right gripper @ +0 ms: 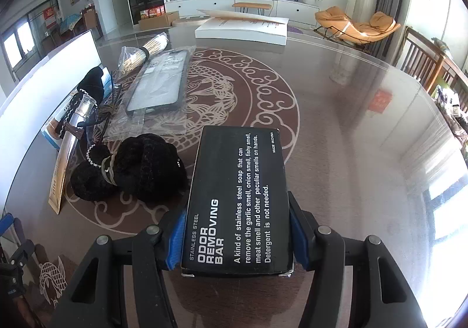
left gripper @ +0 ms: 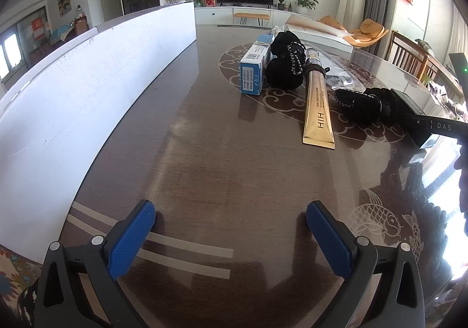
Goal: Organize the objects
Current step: 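Lift the black box with the right tool while the left grasps the black velvet pouch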
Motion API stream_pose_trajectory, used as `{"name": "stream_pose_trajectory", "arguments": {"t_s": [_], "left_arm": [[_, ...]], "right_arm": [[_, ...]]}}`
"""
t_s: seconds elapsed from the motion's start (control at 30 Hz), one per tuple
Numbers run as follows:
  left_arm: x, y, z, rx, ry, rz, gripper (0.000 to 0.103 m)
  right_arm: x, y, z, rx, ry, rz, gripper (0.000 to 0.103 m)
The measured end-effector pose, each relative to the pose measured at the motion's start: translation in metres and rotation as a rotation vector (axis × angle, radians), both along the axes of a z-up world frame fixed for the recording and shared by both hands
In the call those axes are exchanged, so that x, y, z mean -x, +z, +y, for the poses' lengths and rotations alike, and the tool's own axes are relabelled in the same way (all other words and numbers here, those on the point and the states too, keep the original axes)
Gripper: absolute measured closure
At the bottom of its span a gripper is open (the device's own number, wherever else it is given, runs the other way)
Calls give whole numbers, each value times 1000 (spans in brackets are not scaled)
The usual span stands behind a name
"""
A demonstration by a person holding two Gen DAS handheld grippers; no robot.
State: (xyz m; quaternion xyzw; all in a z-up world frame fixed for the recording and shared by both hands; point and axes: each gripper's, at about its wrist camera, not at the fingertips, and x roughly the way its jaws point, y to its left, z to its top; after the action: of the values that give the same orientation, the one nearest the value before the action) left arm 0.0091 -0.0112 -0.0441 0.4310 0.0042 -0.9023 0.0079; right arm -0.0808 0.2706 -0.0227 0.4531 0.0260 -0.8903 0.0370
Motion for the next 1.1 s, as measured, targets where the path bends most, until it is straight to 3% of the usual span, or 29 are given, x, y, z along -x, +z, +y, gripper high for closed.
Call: {"name": "stream_pose_trajectory", "arguments": {"t_s": [0.07,0.2,0.37,0.57,0.73,0.9,1.0,1.1], "left_arm": [[0,1,-4,-8,8,-20,0],[-4,8,-25,-154,57,-1,0],[-12,16,-49,-271,122,54,0],[-12,16,-46,-405,58,57,0],[-11,18,-17,-341,-42,52,0],[20,21,9,-321,11,-42,0],[45,41,38,-227,49,-9,0],[60,38,58,-106,97,-20,0]], "right_arm": [[-3,-1,-12,15,47,-1,44],[-19,-3,-47,17,148,0,44],[-59,-6,-91,41,274,-1,44],[-94,-10,-105,14,324,39,44],[-91,-10,-94,-45,299,53,44],[-91,-11,-75,-73,254,76,44],[-91,-11,-72,-65,246,77,44],[-91,-10,-69,-45,237,74,44]]}}
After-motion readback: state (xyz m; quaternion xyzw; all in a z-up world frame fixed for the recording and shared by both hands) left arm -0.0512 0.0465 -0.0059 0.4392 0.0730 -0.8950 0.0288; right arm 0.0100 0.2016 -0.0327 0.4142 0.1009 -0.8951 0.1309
